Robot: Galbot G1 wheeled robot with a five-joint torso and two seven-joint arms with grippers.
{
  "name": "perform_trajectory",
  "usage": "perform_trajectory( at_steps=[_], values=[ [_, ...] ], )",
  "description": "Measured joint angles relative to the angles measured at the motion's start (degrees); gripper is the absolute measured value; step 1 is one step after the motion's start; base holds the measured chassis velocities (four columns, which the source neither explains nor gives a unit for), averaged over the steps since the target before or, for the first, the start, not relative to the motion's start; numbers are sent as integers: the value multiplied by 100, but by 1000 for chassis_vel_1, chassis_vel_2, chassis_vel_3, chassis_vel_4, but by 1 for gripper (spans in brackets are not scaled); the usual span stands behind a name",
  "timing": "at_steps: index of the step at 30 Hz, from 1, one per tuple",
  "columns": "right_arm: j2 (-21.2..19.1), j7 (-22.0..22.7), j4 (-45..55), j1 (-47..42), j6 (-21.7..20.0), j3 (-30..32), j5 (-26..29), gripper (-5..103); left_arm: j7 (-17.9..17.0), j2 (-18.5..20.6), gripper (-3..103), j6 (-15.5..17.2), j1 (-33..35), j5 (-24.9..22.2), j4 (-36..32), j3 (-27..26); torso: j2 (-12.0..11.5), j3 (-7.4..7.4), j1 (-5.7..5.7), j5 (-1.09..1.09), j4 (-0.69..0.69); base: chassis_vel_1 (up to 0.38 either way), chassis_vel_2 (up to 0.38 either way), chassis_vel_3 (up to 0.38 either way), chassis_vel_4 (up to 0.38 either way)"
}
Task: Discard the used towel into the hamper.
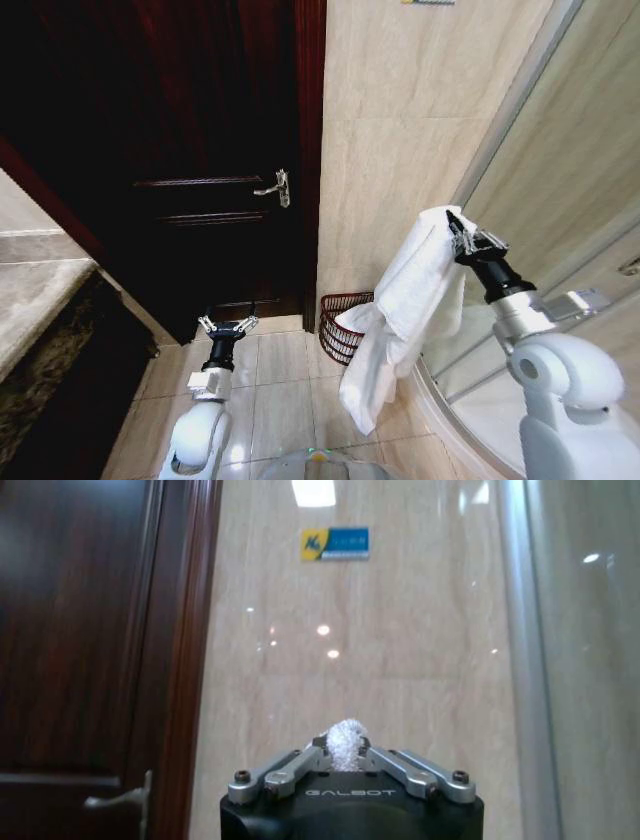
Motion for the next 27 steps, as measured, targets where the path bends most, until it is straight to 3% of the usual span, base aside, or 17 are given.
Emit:
perform_trajectory(
  at_steps=[9, 11, 12, 15, 16, 19, 27],
  values=[
    [-758, 643, 432, 53, -176, 186, 628, 5, 94, 54, 100, -262, 18, -224, 271, -80, 176, 100, 77, 2, 0, 0, 0, 0, 0],
    [-1253, 883, 488, 168, -177, 276, 1044, 5, 102, 60, 100, -362, -9, -257, 369, -106, 194, 110, 85, 1, -1, 0, 0, 0, 0],
    [-1253, 883, 488, 168, -177, 276, 1044, 5, 102, 60, 100, -362, -9, -257, 369, -106, 194, 110, 85, 1, -1, 0, 0, 0, 0],
    [-2069, 1195, 375, 535, -237, 343, 1761, 5, 106, -1, 100, -386, 37, -283, 363, -146, 197, 113, 86, 0, -1, 0, 0, 0, 0],
    [-2069, 1195, 375, 535, -237, 343, 1761, 5, 106, -1, 100, -386, 37, -283, 363, -146, 197, 113, 86, 0, -1, 0, 0, 0, 0],
    [-2666, 1481, -8, 1125, -302, 235, 2414, 5, -9, -157, 100, -387, 88, -195, 235, -184, 193, 110, 84, 4, 1, 0, 0, 0, 0],
    [-3010, 1426, -517, 1963, -292, 108, 2858, 5, -300, -534, 100, -476, 102, 122, 59, -129, 176, 102, 78, 3, 0, 0, 0, 0, 0]
  ],
)
